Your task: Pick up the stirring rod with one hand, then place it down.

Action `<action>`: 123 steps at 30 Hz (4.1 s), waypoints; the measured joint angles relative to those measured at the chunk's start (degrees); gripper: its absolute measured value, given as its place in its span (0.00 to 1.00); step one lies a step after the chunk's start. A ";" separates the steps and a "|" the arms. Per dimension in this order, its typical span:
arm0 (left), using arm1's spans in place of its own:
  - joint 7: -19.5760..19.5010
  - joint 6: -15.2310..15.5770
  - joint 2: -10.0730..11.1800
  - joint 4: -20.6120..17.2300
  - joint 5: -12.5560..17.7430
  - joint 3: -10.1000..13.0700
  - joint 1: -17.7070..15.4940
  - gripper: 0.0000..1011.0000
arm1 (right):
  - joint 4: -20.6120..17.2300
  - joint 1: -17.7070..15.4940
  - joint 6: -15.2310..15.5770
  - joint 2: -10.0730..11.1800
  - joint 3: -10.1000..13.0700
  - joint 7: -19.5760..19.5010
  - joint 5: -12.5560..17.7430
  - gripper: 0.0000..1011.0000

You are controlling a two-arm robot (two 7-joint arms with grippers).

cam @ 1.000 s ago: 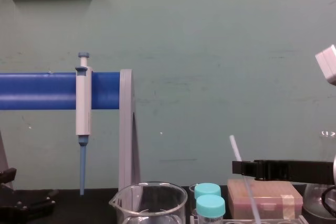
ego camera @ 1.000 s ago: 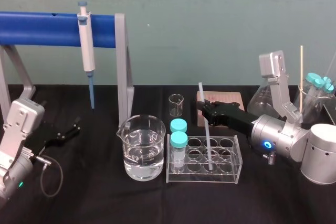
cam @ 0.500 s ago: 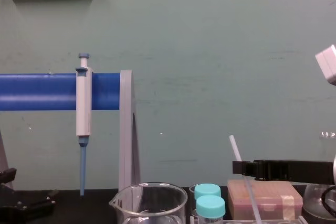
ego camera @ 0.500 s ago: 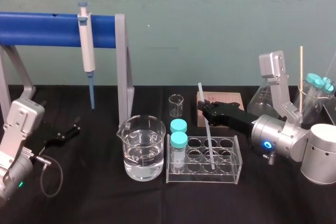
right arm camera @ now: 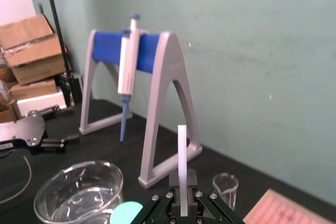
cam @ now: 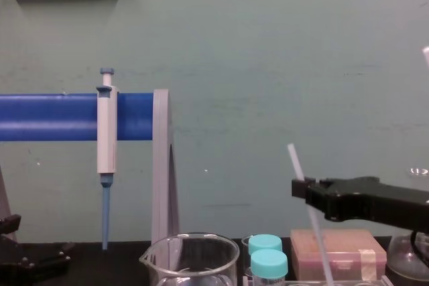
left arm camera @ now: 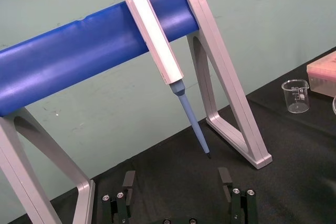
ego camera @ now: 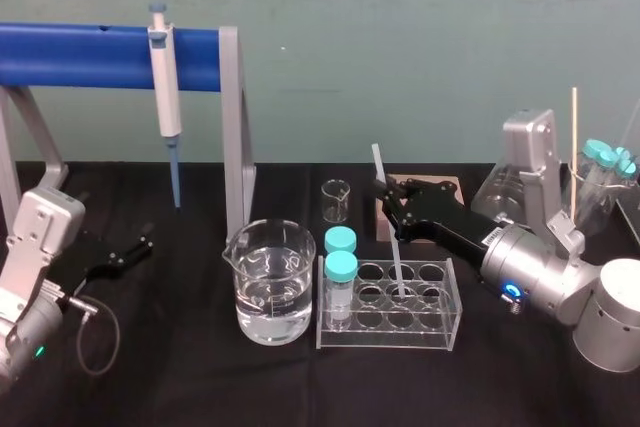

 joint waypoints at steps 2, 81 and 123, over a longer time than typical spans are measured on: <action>0.00 0.00 0.00 0.00 0.00 0.00 0.00 0.99 | -0.53 -0.60 -1.44 0.06 0.48 0.04 -0.39 0.07; 0.00 0.00 0.00 0.00 0.00 0.00 0.00 0.99 | -12.34 -4.91 -8.42 -1.55 13.07 0.24 -1.98 0.07; 0.00 0.00 0.00 0.00 0.00 0.00 0.00 0.99 | -10.89 -4.53 -9.01 -1.17 12.59 2.11 -1.51 0.07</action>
